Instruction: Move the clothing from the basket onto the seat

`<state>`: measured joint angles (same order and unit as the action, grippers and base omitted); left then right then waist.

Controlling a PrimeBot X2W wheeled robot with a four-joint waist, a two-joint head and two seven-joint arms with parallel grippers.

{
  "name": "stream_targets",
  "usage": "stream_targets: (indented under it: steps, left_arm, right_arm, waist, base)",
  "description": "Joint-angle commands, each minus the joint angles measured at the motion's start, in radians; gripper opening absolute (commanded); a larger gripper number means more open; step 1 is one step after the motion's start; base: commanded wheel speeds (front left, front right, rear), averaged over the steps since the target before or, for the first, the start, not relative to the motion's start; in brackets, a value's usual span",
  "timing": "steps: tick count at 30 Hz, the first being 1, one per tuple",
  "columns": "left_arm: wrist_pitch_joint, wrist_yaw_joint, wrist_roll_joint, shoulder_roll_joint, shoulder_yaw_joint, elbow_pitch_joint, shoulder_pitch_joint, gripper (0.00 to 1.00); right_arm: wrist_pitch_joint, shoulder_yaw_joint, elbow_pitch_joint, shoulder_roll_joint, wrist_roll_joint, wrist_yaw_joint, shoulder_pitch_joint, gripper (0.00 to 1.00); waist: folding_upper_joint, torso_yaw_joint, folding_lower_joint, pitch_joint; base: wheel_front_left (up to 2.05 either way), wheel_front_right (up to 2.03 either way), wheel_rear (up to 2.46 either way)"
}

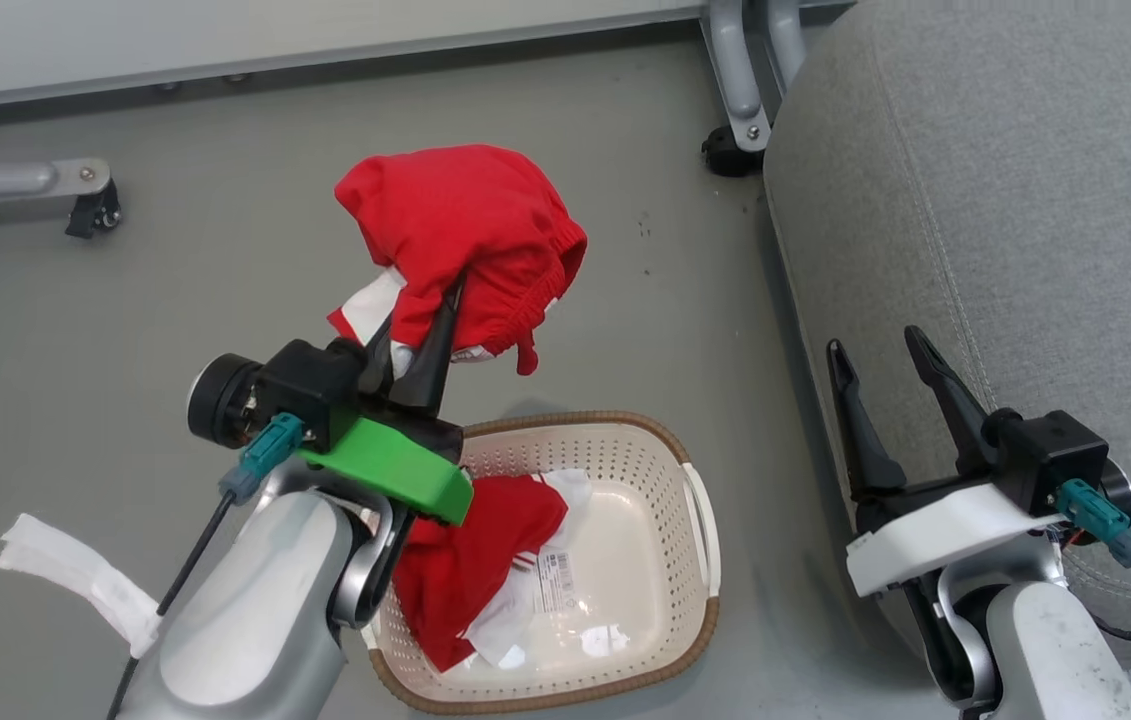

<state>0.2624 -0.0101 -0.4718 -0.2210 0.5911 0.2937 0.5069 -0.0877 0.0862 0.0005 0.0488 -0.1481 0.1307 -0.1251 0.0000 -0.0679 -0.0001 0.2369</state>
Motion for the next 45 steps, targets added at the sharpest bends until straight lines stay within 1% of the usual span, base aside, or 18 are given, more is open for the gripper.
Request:
stream_targets:
  steps: [1,9,13,18,25,29,45]
  left_arm:
    - [0.003,-0.003,0.013,-0.009,-0.012,-0.032,-0.028,0.0]
    - [0.003,0.009,0.035,-0.007,-0.069,-0.198,-0.119,0.0]
    - [0.003,0.01,0.042,-0.009,-0.088,-0.252,-0.178,0.0]
    - [0.003,0.0,0.048,-0.008,-0.098,-0.297,-0.246,0.0]
    - [0.003,-0.015,0.037,-0.005,-0.099,-0.328,-0.318,0.0]
    - [0.003,-0.016,0.033,-0.003,-0.092,-0.341,-0.336,0.0]
    - [-0.002,-0.015,0.021,-0.012,-0.082,-0.343,-0.335,0.0]
  right_arm:
    - [0.005,0.001,-0.006,0.003,0.003,0.0,0.019,1.0]
    - [0.038,0.014,-0.027,0.003,0.006,0.0,0.073,1.0]
    - [0.057,0.024,-0.043,0.003,0.001,0.0,0.102,1.0]
    - [0.073,0.035,-0.061,0.003,-0.008,0.0,0.139,1.0]
    - [0.091,0.044,-0.08,0.003,-0.015,0.0,0.185,1.0]
    - [0.096,0.042,-0.09,0.003,-0.019,0.0,0.201,1.0]
    - [0.109,0.059,-0.098,0.003,-0.023,0.0,0.207,1.0]
  waist:
    - [0.0,0.024,0.0001,-0.047]
    - [0.0,0.033,0.0001,-0.125]
    - [0.0,0.033,0.0001,-0.162]
    - [0.0,0.03,0.0001,-0.2]
    - [0.0,0.031,0.0001,-0.238]
    - [0.0,0.035,0.0001,-0.25]
    - [0.0,0.042,0.0001,-0.258]
  base:
    - [0.0,0.0,0.0]
    - [0.0,0.0,0.0]
    - [0.0,0.0,0.0]
    - [0.0,0.0,0.0]
    - [0.0,0.0,0.0]
    - [0.0,0.0,0.0]
    - [0.0,0.0,0.0]
